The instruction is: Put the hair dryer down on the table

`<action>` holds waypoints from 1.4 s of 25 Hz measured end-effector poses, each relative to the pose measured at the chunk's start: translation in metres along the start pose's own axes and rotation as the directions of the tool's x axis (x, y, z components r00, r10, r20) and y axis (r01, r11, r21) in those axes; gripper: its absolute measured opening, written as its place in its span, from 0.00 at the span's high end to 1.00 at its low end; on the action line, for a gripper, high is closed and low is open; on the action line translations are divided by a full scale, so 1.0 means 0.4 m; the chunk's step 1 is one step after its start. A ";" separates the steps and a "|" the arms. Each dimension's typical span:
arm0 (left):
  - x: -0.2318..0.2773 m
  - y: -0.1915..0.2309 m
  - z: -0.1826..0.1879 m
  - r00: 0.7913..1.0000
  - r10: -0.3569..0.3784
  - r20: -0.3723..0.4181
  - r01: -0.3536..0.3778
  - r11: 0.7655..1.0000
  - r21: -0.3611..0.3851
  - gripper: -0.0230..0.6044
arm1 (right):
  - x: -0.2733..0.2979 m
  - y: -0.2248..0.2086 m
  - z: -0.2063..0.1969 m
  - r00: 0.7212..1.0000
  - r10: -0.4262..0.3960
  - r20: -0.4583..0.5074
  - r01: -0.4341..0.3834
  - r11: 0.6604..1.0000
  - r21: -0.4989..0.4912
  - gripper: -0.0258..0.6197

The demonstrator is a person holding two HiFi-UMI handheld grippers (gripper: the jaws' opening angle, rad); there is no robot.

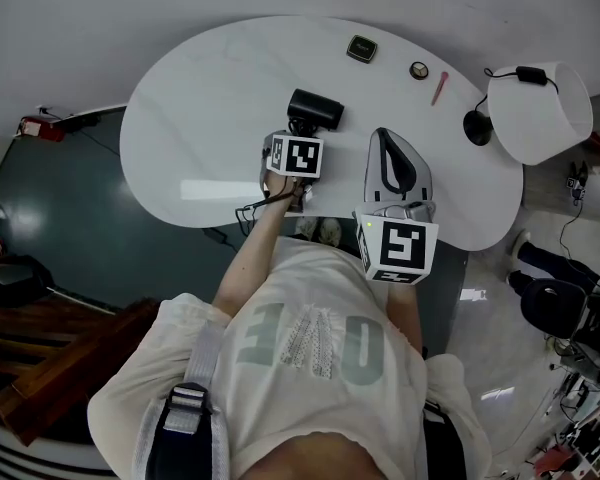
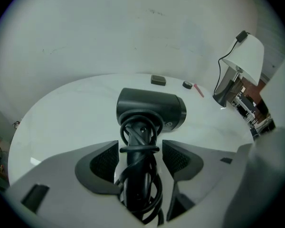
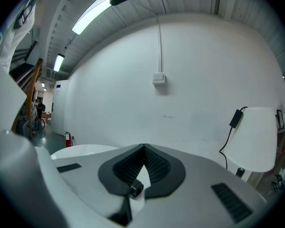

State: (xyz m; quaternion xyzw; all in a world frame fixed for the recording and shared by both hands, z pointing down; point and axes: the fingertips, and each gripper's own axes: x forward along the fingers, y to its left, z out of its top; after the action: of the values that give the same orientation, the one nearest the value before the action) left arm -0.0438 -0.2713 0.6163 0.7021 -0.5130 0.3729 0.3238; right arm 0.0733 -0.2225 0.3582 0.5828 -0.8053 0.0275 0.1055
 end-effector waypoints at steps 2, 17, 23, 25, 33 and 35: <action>-0.035 -0.002 0.033 0.999 -0.001 0.049 0.001 1.000 0.001 0.53 | -0.002 0.003 0.002 1.000 0.005 0.002 -0.005 1.000 0.002 0.96; -0.665 -0.042 0.475 0.663 -0.039 0.747 -0.056 0.993 0.101 0.76 | 0.032 -0.001 0.247 0.970 0.052 0.237 -0.057 0.998 0.015 0.96; -0.808 -0.070 0.475 0.526 -0.056 0.849 -0.134 0.980 0.148 0.95 | 0.022 0.018 0.296 0.960 0.064 0.273 -0.073 0.997 0.020 0.96; -0.821 -0.074 0.465 0.511 -0.065 0.857 -0.118 0.982 0.145 0.95 | 0.024 0.021 0.291 0.965 0.062 0.255 -0.072 0.997 0.029 0.96; -0.792 -0.074 0.431 0.555 -0.062 0.830 -0.094 0.986 0.137 0.95 | 0.039 0.020 0.238 0.983 0.061 0.175 -0.070 0.997 0.044 0.96; -0.793 -0.071 0.429 0.556 -0.059 0.829 -0.095 0.986 0.134 0.95 | 0.039 0.022 0.236 0.983 0.064 0.172 -0.074 0.996 0.051 0.96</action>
State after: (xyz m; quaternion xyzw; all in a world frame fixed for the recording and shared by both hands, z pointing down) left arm -0.0455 -0.2556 0.2549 0.8135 -0.5797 0.0417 -0.0185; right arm 0.0475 -0.2499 0.2698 0.5574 -0.8300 0.0045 0.0187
